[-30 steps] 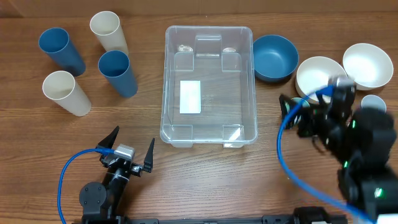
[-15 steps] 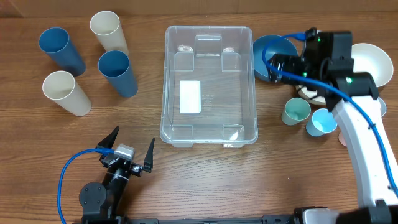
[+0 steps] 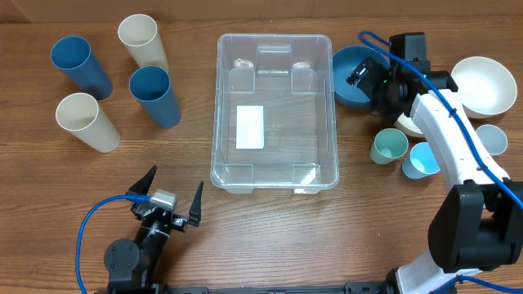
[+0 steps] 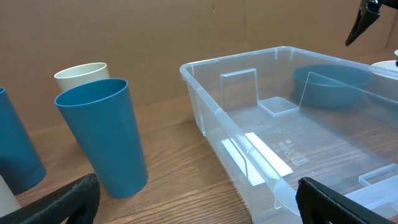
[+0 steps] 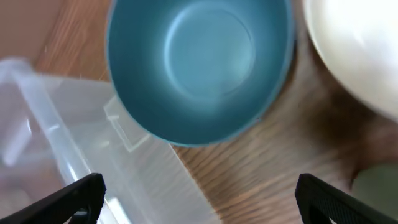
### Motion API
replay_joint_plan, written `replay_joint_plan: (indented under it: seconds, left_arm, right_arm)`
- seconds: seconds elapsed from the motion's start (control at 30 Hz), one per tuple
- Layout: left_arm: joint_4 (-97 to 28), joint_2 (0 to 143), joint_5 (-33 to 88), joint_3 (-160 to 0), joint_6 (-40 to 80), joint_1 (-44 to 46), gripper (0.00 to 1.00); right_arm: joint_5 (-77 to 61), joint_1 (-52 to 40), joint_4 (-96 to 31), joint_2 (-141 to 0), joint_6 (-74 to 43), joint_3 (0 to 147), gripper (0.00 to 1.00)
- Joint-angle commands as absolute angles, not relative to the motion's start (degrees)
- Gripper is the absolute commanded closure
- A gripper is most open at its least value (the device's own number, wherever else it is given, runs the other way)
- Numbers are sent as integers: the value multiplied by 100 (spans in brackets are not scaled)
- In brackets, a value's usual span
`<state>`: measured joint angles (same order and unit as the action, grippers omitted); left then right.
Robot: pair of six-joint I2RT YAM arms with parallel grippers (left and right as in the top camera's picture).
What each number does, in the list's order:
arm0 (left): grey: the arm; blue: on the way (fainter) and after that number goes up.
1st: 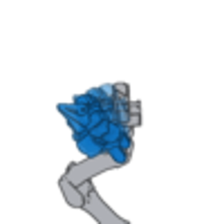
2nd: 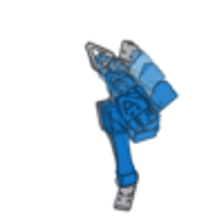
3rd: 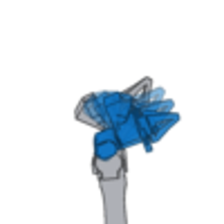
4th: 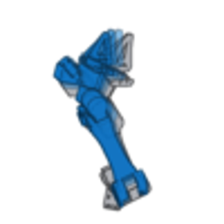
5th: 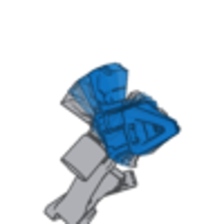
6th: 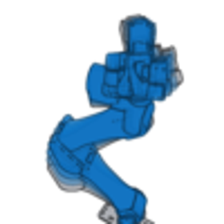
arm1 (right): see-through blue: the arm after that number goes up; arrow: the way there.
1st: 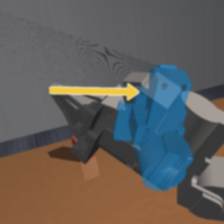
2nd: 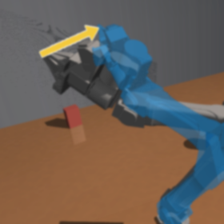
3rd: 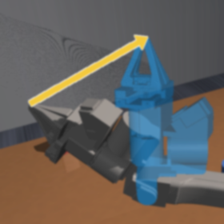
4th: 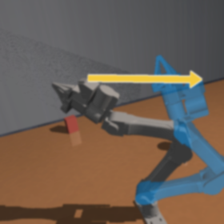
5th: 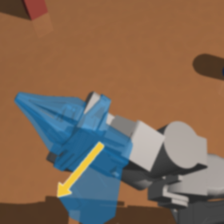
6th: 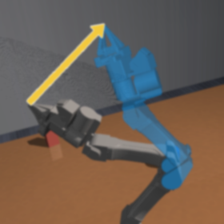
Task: Pack container
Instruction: 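Move the right gripper to the blue bowl rim and grasp it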
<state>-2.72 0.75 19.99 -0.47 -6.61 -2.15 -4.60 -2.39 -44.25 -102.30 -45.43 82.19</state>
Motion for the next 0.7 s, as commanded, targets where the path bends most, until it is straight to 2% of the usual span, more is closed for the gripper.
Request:
replay_joint_plan:
  seconds: [0.0,0.27,0.67]
  left_arm:
    - [-270,25,2080,-27,-707,-263,0]
    - [-270,25,2082,-27,-707,-263,0]
    - [-270,25,2080,-27,-707,-263,0]
  right_arm:
    - [-301,-285,-4560,-10182,-6136,8359,0]
    - [329,-440,-4447,-10235,-6139,8353,0]
    - [294,-454,-3905,-11218,-6202,8353,15]
